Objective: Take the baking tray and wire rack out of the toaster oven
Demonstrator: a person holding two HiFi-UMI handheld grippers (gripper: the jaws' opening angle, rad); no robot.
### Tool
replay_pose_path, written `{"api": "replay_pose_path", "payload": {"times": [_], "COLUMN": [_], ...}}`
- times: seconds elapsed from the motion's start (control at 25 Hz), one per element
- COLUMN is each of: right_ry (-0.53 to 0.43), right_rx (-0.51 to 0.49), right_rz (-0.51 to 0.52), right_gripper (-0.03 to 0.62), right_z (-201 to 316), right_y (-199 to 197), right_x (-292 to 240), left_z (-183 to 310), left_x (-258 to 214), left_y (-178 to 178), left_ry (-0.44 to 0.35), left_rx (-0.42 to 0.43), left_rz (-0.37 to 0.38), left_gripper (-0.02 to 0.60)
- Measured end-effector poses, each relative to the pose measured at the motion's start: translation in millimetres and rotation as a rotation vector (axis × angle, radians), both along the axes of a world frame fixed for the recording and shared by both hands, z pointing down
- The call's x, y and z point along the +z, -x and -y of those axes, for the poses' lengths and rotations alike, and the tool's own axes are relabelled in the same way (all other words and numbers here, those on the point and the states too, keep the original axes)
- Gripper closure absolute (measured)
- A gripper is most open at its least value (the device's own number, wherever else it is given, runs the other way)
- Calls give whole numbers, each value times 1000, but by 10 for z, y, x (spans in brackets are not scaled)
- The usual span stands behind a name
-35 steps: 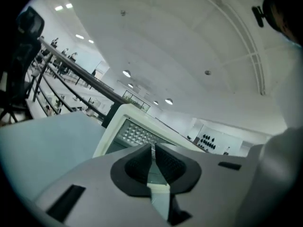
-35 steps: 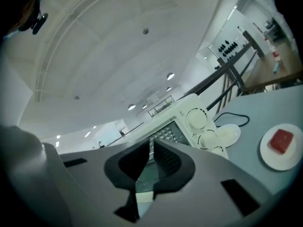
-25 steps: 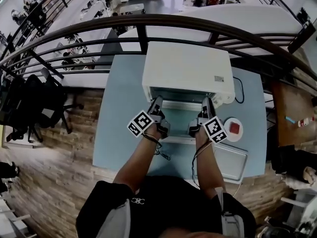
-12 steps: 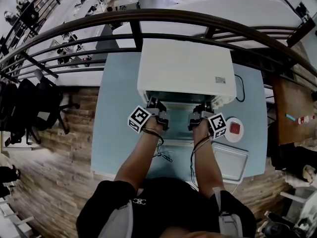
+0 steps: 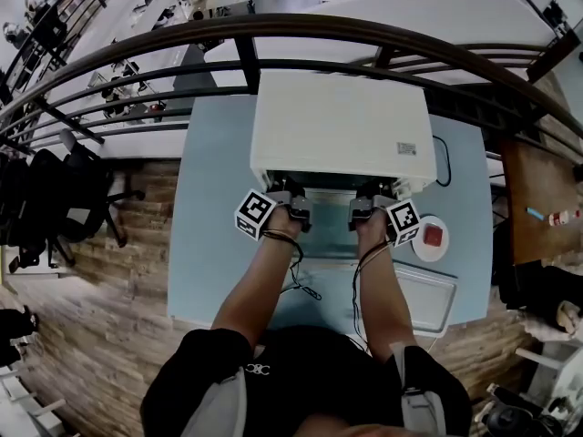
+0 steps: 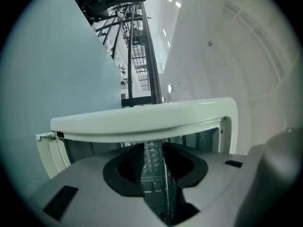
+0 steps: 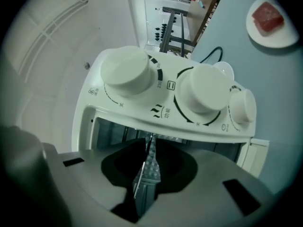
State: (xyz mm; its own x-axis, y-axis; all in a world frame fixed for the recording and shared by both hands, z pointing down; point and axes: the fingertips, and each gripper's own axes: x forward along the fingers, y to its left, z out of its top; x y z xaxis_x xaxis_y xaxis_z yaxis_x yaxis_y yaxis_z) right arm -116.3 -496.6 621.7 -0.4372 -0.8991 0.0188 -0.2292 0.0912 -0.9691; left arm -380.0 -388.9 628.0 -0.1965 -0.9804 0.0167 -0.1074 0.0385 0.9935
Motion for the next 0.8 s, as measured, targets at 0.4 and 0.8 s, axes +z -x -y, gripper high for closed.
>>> {"api": "replay_pose_path", "payload": {"times": [0.4, 0.8], "right_ry": [28, 72], "right_rx": [-10, -31], "right_rz": [40, 48], "right_gripper": [572, 568], "right_z": [-74, -318], "right_y": [-6, -110], "right_x": [-9, 25], "left_z": [-74, -438], "left_x": [-98, -67], "left_y": [-25, -159], "left_ry": [-20, -10], "left_rx": [0, 18], "left_rz": [-8, -13], "left_gripper": [551, 555]}}
